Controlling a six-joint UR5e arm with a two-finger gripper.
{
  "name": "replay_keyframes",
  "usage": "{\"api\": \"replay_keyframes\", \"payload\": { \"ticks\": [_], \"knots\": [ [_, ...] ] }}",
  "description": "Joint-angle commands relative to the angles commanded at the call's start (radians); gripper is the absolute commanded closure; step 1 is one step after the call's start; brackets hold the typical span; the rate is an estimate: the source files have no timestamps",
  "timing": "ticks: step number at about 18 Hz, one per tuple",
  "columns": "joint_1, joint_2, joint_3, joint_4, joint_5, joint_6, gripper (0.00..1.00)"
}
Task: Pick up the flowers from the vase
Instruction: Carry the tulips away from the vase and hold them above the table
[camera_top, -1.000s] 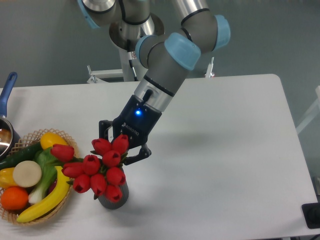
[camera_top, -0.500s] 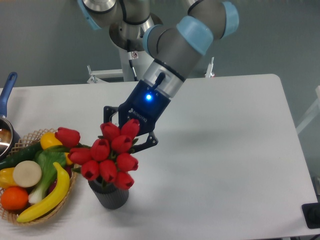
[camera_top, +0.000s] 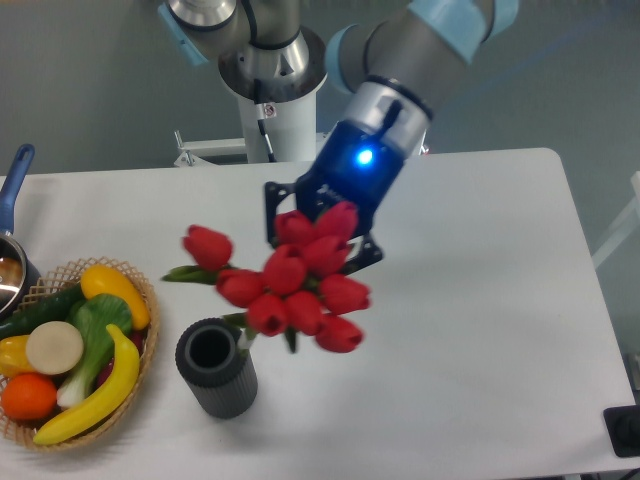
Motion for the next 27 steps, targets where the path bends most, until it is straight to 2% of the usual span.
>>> {"api": "replay_keyframes", "payload": {
  "ticks": [5,9,13,15,18,21,22,25,27],
  "knots": [
    [0.074,-0.009,-0.011,-0.002,0.034,0.173,0.97],
    [0.149,-0.008,-0.07,-0.008,0.268,0.363,0.97],
    [0.206,-0.029,-0.121,-0.009,0.316,0.491,0.96],
    [0.201,-0.051,-0.126,-0.011,0.386,0.512,0.96],
    [0.192,-0.048,-0.141,-0.031,0.567,0.512,0.96],
    [0.19,-0.049,-0.138,-0.075,0.643,0.52,0.95],
    [0.183,-0.052,-0.126,-0.095,0.678,0.52,0.92],
    [0.09,-0.106,-0.068,-0.144,0.855,0.522,0.84],
    [0.045,-0.146,-0.019,-0.181,0.951,0.52,0.83]
  ]
}}
